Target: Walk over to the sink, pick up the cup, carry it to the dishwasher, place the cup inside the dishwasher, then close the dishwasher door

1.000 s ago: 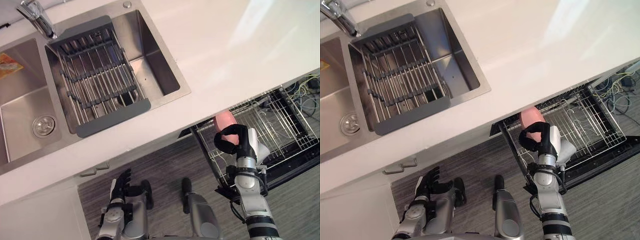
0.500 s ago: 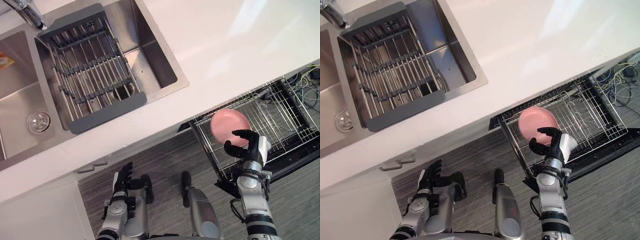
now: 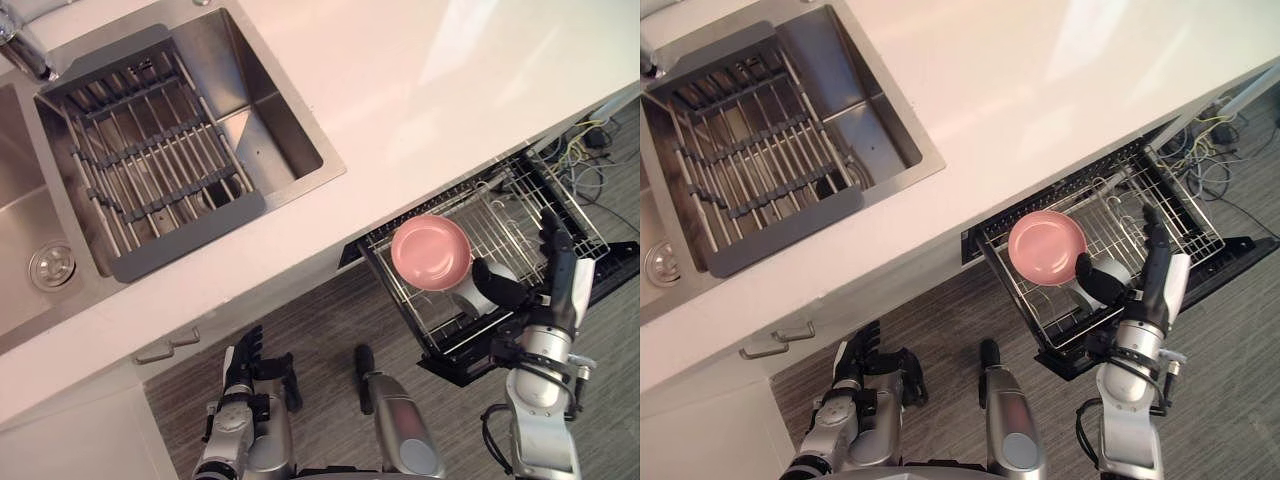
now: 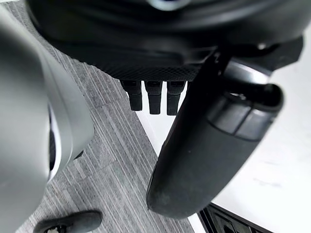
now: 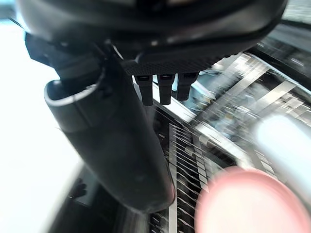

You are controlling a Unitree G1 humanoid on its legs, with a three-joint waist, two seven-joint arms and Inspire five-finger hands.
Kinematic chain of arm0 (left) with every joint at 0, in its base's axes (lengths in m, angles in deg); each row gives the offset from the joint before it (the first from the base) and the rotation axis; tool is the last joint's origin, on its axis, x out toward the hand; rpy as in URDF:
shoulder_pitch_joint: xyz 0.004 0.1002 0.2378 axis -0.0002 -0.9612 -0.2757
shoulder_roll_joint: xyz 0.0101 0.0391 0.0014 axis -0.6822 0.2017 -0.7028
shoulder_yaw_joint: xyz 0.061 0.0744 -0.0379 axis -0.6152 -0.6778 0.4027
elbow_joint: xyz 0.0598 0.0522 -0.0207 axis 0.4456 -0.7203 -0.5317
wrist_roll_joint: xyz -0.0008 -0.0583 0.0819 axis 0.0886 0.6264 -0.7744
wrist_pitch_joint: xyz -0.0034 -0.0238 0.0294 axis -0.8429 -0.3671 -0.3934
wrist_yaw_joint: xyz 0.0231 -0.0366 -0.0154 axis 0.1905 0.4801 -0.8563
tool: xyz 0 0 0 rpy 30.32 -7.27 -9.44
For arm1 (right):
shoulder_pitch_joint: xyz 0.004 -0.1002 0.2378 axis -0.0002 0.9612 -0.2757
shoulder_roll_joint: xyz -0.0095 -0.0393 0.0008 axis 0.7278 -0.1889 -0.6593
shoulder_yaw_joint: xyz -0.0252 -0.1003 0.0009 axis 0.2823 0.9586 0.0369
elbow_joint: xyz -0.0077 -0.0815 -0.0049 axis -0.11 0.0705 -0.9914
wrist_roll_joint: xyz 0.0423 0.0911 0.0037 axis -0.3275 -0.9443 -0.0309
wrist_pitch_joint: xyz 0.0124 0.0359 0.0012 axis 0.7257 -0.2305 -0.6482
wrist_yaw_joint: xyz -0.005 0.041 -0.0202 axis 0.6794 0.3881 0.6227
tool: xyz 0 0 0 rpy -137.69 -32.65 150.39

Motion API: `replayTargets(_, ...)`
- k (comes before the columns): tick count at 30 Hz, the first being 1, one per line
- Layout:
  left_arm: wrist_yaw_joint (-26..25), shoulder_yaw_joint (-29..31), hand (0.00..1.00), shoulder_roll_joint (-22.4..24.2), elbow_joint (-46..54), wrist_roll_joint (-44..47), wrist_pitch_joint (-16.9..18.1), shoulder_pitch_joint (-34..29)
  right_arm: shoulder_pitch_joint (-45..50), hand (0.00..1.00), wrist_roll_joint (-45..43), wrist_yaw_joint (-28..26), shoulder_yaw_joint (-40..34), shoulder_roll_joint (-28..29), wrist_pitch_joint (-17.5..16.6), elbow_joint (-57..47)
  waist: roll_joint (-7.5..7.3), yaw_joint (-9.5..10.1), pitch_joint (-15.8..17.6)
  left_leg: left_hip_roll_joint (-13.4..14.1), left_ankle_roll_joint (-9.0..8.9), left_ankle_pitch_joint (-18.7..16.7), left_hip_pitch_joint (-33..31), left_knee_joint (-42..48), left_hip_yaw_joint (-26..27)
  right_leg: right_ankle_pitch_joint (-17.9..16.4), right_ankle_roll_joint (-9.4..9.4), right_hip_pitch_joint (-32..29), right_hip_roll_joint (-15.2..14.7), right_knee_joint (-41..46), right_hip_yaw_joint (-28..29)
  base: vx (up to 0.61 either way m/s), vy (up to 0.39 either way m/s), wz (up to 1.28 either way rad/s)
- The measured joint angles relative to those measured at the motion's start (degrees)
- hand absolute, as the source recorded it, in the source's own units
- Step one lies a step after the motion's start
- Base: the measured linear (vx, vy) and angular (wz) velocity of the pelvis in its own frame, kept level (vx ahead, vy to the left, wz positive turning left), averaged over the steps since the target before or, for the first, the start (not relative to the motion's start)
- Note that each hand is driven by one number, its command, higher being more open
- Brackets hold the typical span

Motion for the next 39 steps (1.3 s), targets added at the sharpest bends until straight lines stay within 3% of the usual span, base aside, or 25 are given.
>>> replayTargets(5,0.85,2.44,0.90,0.30,-0.71,-0.90,-0.66,-0.41,4.27,0.90,-5.99,-0.41,-7.70,4.01,-0.69,0.77,-1.08,-0.71,-0.81,0.65,-0.62,-0.55,2.49,0.43,0.72,-0.78,0.08,2.28,0.52,0.05,0.30,0.07,-0.002,-0.08)
replayTargets(8,1.28,2.77,0.90,0.15,-1.11,-1.00,-0.78,-1.37,6.06,0.90,-13.42,-0.58,-11.39,6.80,-1.30,8.04,-1.84,-1.82,-2.18,0.98,-0.93,-1.47,3.83,1.04,1.38,-1.27,0.16,3.25,0.60,0.27,0.25,0.05,0.017,-0.12)
replayTargets(14,2.07,3.70,0.90,0.30,-1.40,-0.97,-1.24,-2.73,7.40,0.90,-26.36,-1.47,-13.55,9.43,-1.22,21.33,-1.70,-2.96,-4.21,0.80,-0.46,-2.97,4.80,1.49,2.36,-2.44,0.46,3.41,0.27,1.32,0.73,0.00,0.019,-0.06)
replayTargets(23,2.17,4.71,0.90,0.88,-1.78,-0.94,-1.38,-3.53,3.60,0.90,-39.73,-3.73,-14.36,9.49,-1.77,34.09,-0.89,-2.93,-5.46,-0.29,-0.23,-3.39,3.81,1.66,1.89,-3.78,0.57,1.64,-0.80,3.78,0.32,0.00,0.000,0.05)
replayTargets(30,2.24,4.92,0.90,0.88,-1.45,-0.70,-1.36,-3.50,-4.27,0.90,-53.96,-6.25,-8.52,8.29,-2.52,40.81,-0.13,-2.58,-5.54,-1.30,0.47,-2.79,0.73,2.09,0.96,-3.84,0.65,-1.01,-1.95,4.65,-0.47,0.00,0.008,0.07)
replayTargets(39,2.23,4.73,0.90,1.21,0.16,0.22,-1.22,-2.94,-9.22,0.90,-62.78,-6.01,3.14,7.38,-5.84,34.91,2.12,-1.01,-4.24,-3.07,0.99,-0.15,0.26,-1.45,-0.25,-2.83,0.60,-1.54,-3.37,3.59,-1.95,-0.02,-0.015,0.11)
